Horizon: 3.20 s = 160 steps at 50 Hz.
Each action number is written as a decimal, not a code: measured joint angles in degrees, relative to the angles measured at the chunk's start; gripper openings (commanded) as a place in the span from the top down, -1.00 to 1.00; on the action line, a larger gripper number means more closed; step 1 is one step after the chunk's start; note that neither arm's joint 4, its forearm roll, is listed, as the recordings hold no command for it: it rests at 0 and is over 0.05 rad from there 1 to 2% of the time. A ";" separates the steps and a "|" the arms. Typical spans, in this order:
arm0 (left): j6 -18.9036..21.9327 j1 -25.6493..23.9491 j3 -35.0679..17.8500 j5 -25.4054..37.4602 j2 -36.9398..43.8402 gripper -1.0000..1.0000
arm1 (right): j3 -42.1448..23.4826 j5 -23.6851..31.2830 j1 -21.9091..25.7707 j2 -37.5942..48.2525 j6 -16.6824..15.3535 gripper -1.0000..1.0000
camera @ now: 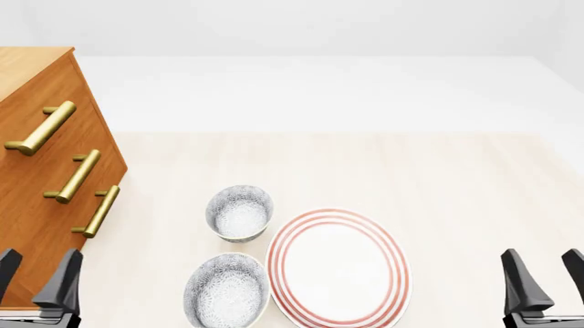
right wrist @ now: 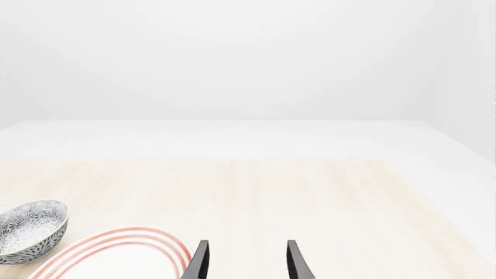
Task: Stack the bowl in the middle on the bowl at the back.
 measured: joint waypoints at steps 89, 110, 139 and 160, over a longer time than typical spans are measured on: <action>-19.12 -26.33 -36.57 36.68 30.80 -1.00 | -0.76 -0.11 -0.13 -0.21 0.97 -1.00; -19.20 -26.84 -26.62 26.81 37.48 -1.00 | -0.99 -0.08 0.13 -0.21 1.06 -1.00; -18.89 -28.66 -17.73 11.75 48.63 -1.00 | -1.14 -0.03 0.14 -0.22 1.28 -1.00; -19.63 -30.50 -14.10 1.27 57.53 -1.00 | -1.23 0.07 0.09 -0.22 1.50 -1.00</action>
